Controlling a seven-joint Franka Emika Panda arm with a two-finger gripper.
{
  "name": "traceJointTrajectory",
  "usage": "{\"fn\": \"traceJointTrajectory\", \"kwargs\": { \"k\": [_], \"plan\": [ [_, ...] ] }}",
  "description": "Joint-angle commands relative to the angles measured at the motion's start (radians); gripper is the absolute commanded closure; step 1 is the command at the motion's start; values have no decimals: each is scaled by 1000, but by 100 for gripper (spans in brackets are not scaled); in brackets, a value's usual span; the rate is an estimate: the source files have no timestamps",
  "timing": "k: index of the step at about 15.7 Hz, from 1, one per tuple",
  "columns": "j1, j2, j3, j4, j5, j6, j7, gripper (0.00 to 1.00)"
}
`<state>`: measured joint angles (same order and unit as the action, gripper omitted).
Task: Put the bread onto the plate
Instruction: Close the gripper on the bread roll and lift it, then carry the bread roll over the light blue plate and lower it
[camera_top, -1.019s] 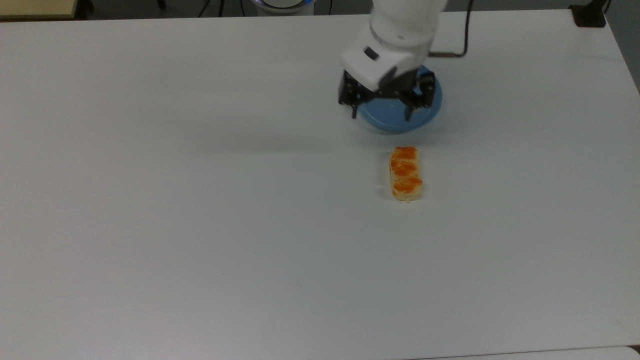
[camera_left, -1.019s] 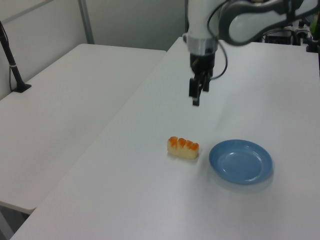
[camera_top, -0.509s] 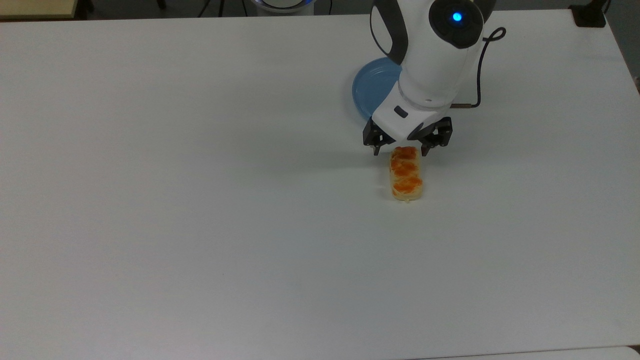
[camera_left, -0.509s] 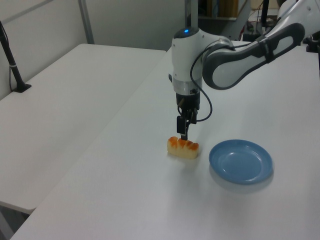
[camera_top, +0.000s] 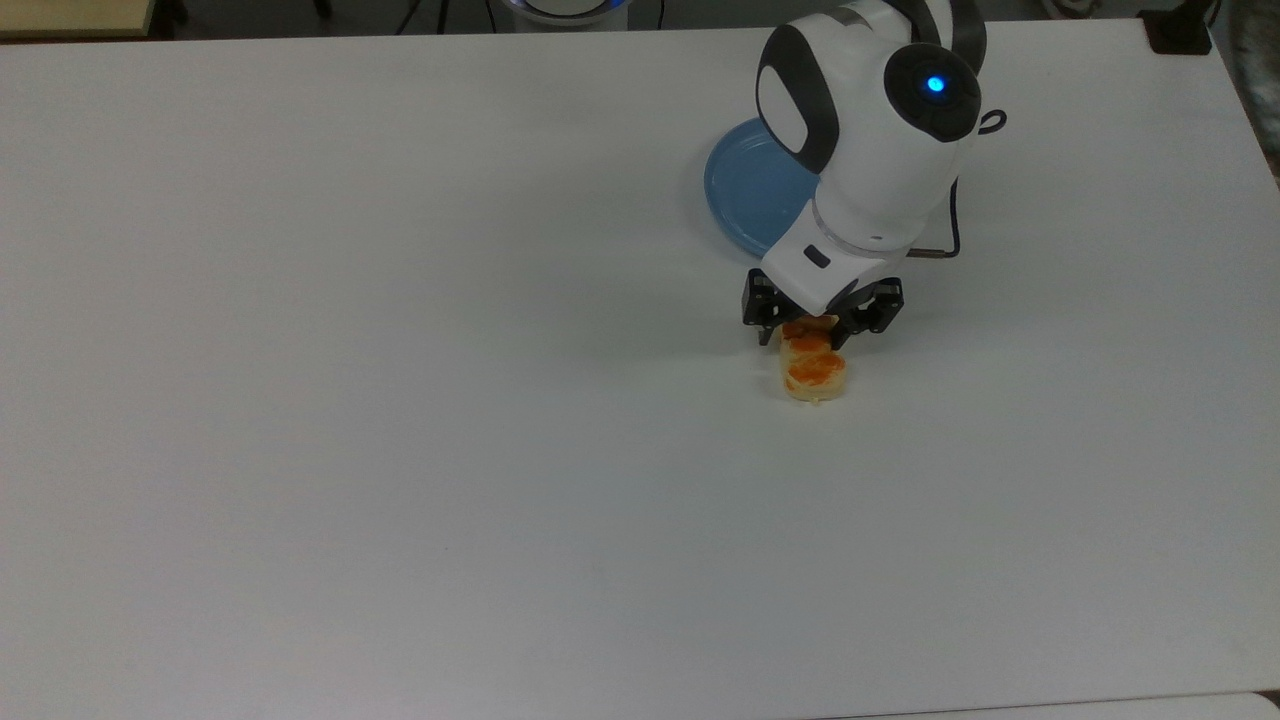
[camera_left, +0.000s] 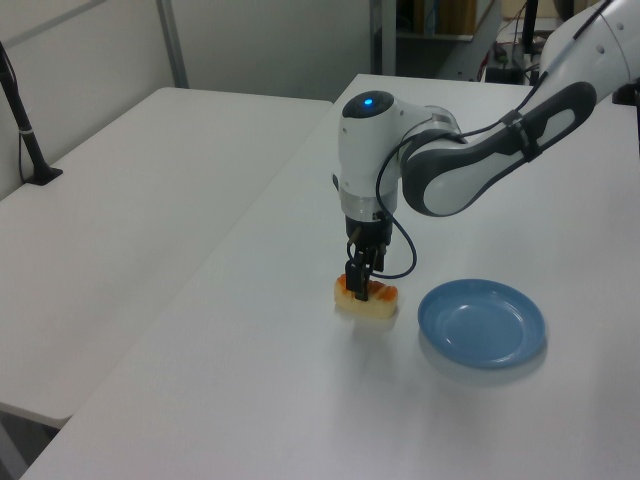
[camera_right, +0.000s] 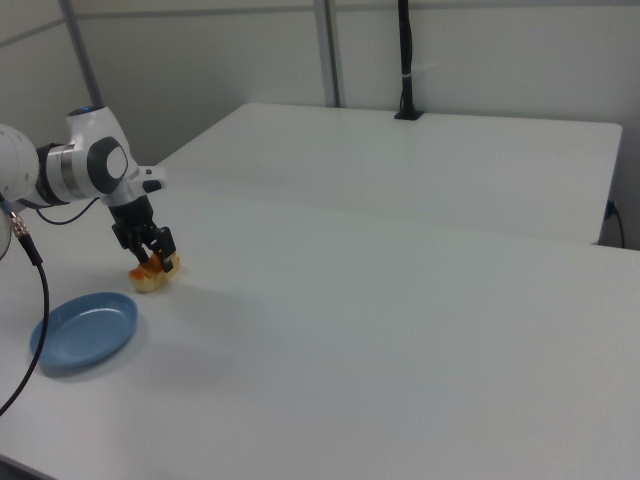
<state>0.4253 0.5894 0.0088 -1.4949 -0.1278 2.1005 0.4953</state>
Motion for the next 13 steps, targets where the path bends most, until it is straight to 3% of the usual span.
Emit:
{"fn": "traceJointTrajectory", "kwargs": {
  "k": [1,4,9,13],
  "plan": [
    [10,13,-1,13,-19,6,20,66],
    [4,-16,-1,12,-16,-4,-15,84],
    [-10,-253,0,-125,22,-127,-107,84],
    [1,-439,2,-338,106,-212,-202,83]
  ]
}}
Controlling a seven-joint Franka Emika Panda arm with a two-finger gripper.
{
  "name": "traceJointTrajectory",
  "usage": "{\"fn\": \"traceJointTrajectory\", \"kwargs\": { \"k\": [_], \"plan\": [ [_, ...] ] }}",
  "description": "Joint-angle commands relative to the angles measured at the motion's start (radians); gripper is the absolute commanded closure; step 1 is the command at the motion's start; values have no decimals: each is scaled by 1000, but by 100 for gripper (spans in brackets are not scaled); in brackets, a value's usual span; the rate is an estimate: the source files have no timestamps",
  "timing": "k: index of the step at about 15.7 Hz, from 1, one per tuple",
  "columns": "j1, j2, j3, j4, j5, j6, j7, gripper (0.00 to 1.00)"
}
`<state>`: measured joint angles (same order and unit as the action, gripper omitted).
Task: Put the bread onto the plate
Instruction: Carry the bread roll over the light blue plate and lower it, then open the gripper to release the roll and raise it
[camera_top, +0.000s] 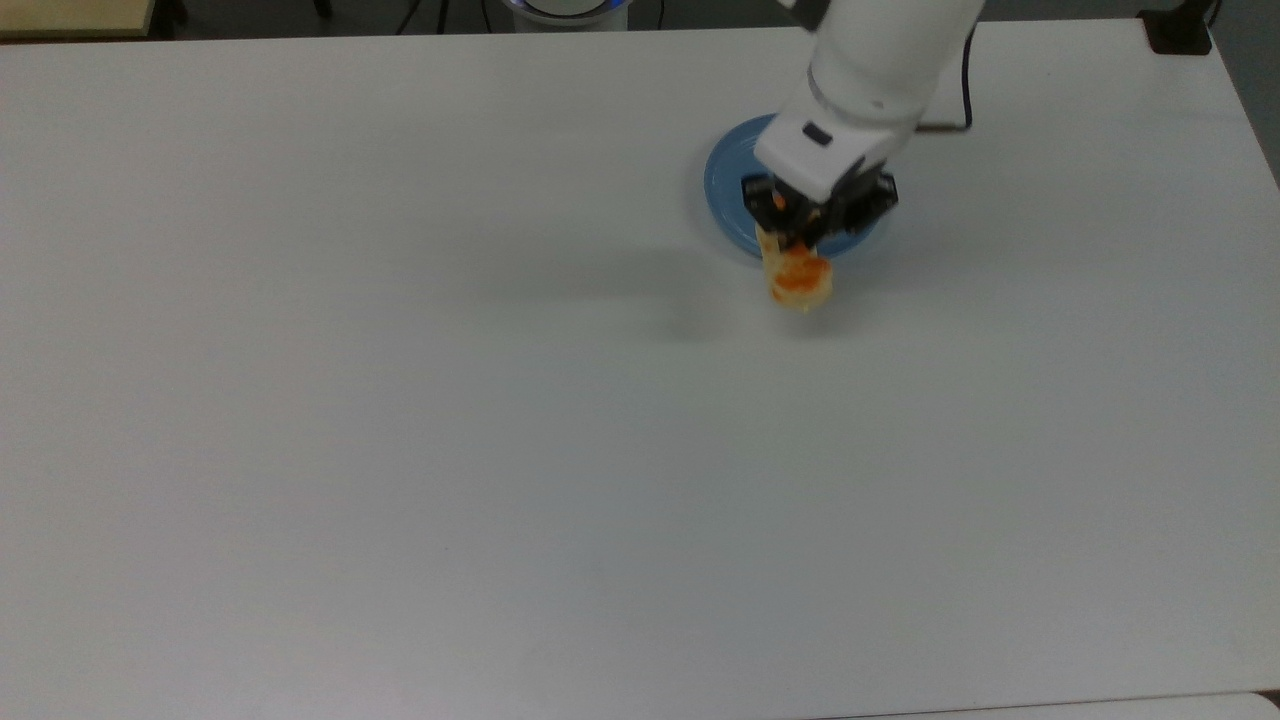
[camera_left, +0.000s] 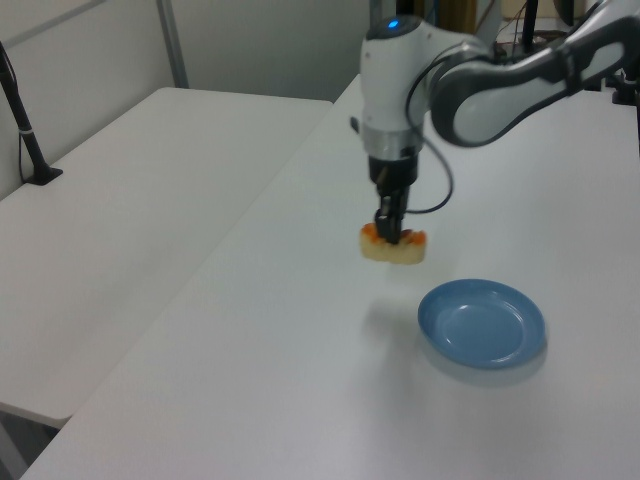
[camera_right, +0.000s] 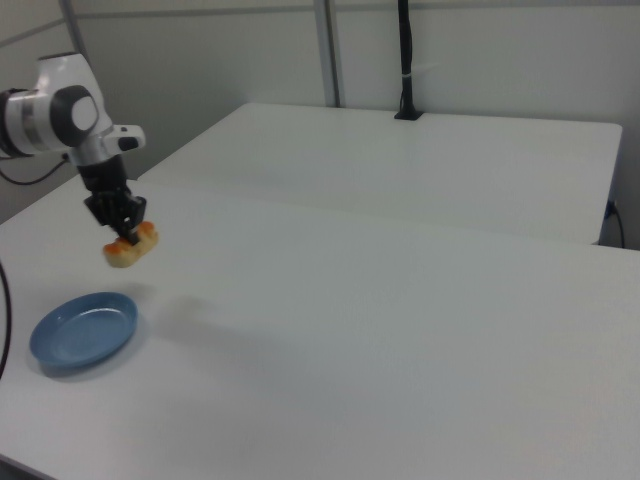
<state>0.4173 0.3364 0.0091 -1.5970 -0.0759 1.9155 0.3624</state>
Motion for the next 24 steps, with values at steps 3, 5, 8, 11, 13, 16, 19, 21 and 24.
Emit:
{"fn": "traceJointTrajectory", "kwargs": {
  "k": [3,5,8,11,13,16,19,21,24],
  "plan": [
    [8,-235,72,-348,73,-53,-59,81],
    [11,-218,97,-401,73,2,4,79],
    [46,-177,100,-437,73,79,70,71],
    [41,-149,100,-429,71,154,130,32],
    [43,-149,100,-425,59,152,167,0],
    [34,-169,97,-399,59,91,165,0],
    [11,-252,91,-351,59,-28,135,0],
    [-50,-301,91,-287,59,-132,31,0],
    [-231,-307,98,-111,79,-338,-205,0]
  ]
}}
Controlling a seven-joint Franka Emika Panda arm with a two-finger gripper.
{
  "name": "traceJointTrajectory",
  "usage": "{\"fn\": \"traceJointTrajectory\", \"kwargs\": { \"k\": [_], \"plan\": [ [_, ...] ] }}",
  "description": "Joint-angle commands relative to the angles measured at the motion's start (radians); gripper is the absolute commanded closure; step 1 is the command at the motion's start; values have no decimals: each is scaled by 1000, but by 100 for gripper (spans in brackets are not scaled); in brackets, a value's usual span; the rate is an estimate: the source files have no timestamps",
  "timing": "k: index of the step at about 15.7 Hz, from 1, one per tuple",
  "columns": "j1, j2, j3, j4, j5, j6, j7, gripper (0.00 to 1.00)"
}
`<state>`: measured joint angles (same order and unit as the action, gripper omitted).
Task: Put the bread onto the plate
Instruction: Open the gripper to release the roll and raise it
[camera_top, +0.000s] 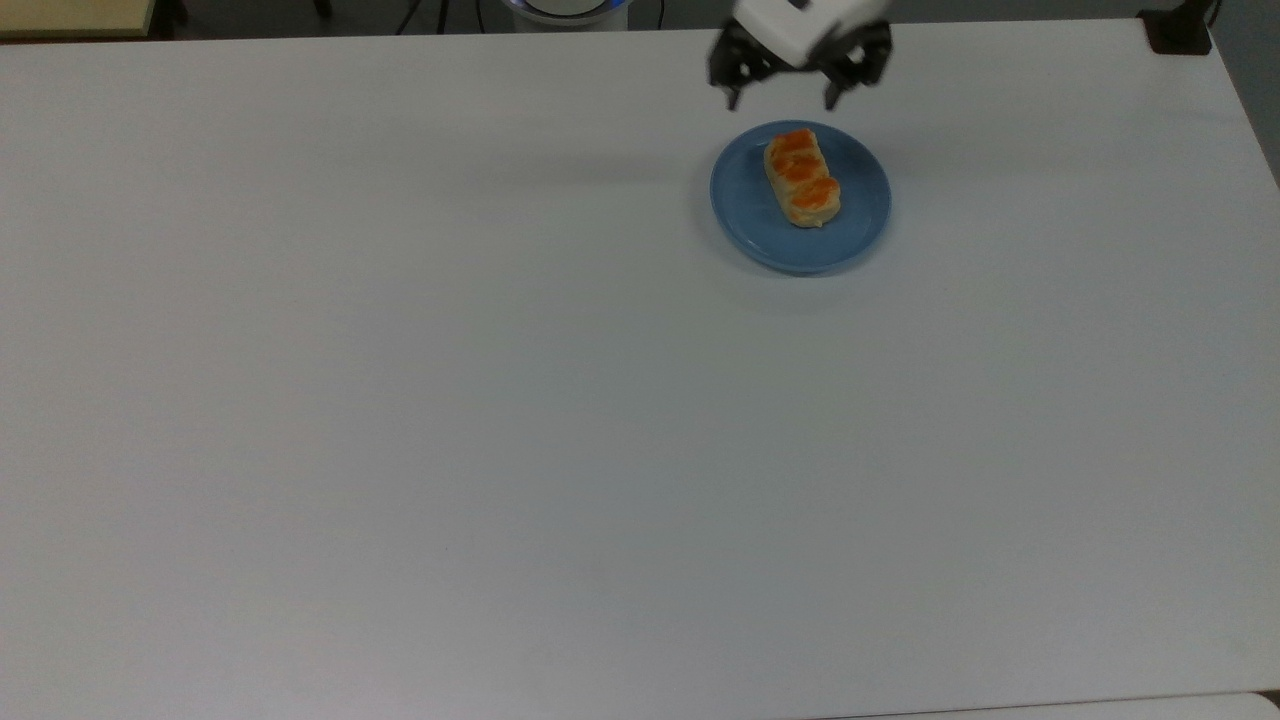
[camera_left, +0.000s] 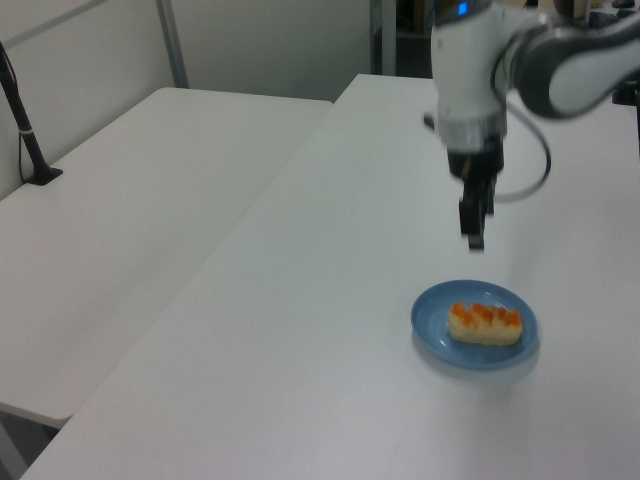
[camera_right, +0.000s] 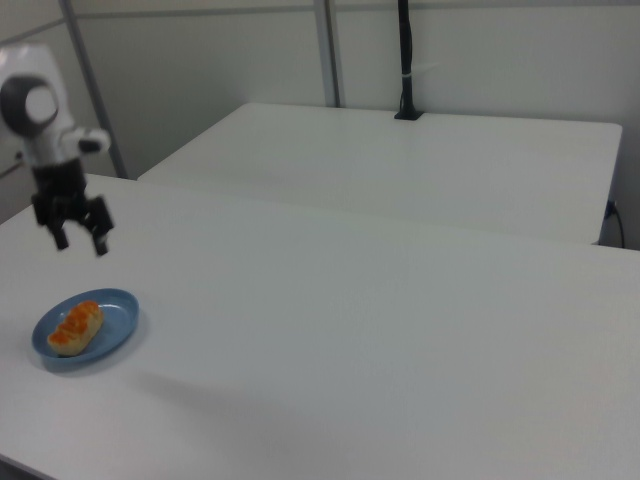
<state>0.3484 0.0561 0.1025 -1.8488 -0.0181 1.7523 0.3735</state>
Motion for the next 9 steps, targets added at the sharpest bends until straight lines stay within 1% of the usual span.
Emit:
{"fn": "traceJointTrajectory", "kwargs": {
  "k": [1,2,3,5,6,7,9],
  "plan": [
    [-211,-27,-6,192,35,-221,-278,0],
    [-254,-27,-15,229,38,-255,-328,0],
    [-279,-29,-42,253,38,-281,-373,0],
    [-270,-33,-142,279,37,-294,-398,0],
    [-260,-33,-177,292,37,-294,-398,0],
    [-255,-33,-204,299,35,-294,-398,0],
    [-258,-42,-222,298,33,-292,-400,0]
  ]
}}
